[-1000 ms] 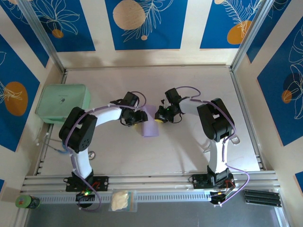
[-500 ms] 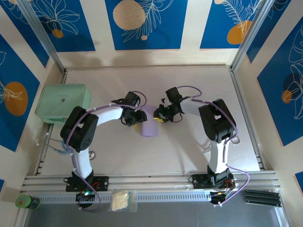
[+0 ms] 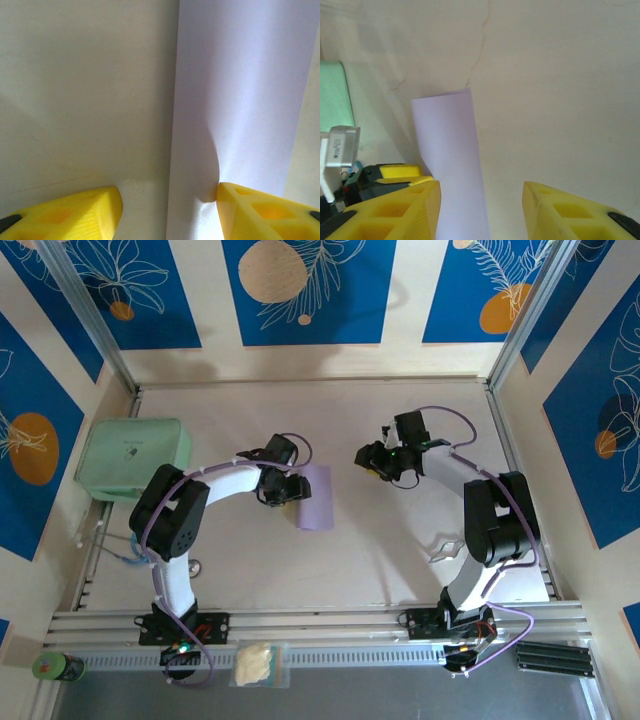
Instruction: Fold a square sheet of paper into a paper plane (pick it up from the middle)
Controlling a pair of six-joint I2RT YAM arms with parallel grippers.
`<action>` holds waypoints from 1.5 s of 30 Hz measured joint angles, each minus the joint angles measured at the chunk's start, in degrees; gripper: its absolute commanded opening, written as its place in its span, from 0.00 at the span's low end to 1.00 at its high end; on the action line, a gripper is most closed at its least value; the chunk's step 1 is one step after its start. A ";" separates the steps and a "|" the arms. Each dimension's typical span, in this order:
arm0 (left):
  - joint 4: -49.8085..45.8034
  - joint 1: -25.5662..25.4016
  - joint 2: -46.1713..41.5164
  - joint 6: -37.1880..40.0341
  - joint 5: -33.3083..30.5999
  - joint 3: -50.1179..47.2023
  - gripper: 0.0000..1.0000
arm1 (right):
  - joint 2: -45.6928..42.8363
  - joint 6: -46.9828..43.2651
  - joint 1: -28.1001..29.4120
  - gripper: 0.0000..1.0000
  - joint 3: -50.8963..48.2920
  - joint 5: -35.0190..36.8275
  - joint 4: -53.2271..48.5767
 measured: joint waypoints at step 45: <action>-5.05 -0.70 3.37 -0.17 -1.68 4.17 0.61 | 12.90 -2.67 10.93 0.21 3.78 -9.33 1.03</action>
